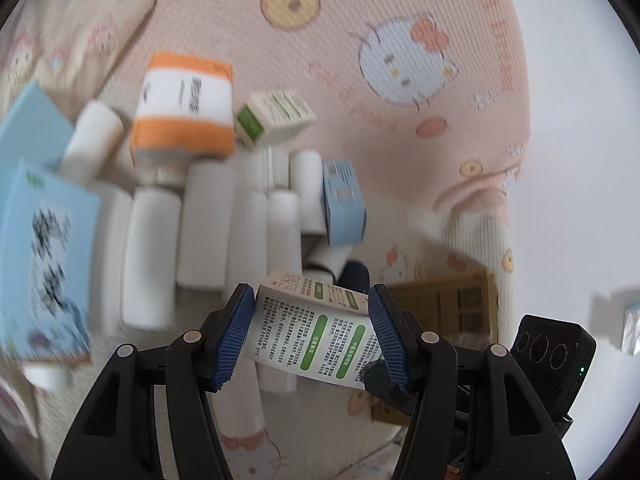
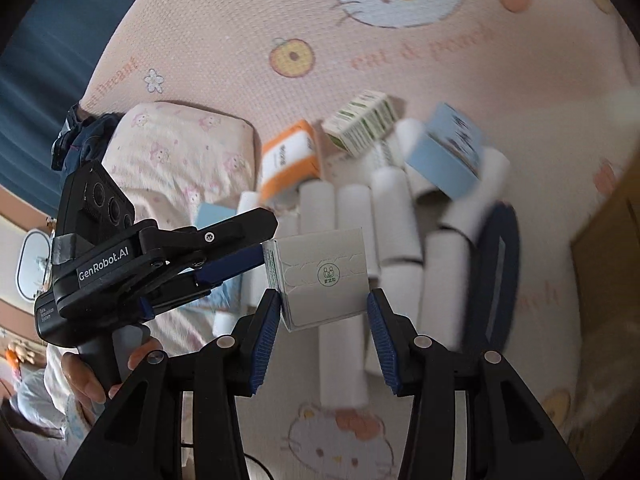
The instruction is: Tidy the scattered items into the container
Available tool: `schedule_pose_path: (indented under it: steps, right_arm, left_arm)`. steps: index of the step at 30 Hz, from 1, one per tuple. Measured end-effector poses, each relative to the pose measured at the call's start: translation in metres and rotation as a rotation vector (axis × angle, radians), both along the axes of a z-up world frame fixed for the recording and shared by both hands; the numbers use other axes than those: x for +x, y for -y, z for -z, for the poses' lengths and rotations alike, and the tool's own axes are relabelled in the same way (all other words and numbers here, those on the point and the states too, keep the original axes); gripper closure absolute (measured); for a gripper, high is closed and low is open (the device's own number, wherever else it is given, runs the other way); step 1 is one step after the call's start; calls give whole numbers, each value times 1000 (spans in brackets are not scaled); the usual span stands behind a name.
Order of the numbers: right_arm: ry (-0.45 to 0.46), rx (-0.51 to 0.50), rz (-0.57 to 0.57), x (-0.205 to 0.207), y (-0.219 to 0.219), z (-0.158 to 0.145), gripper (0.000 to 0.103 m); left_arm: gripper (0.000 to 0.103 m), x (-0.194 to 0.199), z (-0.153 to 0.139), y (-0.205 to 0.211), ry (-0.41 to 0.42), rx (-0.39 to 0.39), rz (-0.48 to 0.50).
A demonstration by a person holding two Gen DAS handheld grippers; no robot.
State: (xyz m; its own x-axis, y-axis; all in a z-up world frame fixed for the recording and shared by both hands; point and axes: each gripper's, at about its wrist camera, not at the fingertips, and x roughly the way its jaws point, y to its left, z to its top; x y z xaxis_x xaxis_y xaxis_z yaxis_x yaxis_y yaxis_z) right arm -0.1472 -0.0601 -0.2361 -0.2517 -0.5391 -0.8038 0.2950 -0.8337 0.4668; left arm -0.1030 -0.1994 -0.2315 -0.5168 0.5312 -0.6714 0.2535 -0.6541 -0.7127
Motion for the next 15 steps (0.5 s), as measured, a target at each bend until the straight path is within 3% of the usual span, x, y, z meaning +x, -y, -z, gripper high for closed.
schedule_pose_path:
  steps: [12,15]
  right_arm:
    - [113,-99,105,70,-49,17,60]
    - [157,-171,107,84,-55,24,61]
  left_arm:
    - [40,56,0,-45,61,-54,89]
    - [43,71,11,-67,83,101,181]
